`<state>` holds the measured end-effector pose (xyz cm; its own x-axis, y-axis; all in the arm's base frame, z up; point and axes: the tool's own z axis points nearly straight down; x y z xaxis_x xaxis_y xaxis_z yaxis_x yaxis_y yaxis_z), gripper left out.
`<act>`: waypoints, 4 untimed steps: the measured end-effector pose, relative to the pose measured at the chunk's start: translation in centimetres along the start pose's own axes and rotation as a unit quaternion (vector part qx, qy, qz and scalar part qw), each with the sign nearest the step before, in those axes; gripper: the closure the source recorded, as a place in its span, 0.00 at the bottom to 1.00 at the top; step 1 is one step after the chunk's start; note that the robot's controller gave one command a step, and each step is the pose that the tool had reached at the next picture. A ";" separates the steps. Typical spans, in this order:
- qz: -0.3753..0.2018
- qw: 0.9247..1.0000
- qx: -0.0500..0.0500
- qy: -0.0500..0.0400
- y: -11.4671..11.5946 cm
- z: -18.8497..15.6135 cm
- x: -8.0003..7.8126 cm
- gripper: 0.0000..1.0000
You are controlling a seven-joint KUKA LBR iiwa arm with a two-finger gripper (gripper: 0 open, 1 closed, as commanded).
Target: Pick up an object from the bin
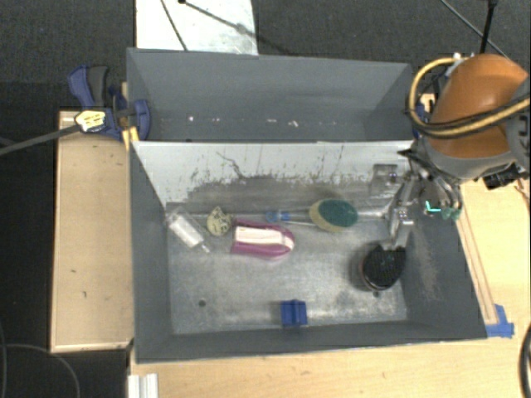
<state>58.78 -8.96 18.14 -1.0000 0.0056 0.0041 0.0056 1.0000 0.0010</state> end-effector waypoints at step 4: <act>0.063 0.998 0.001 -0.005 -3.2 4.7 4.7 1.00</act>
Offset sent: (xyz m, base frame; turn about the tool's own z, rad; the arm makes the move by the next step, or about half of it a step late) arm -0.0212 -0.0260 -0.1114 0.1738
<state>54.08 -12.14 13.49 -0.9913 0.1318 -0.0064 0.1318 0.9913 -0.0007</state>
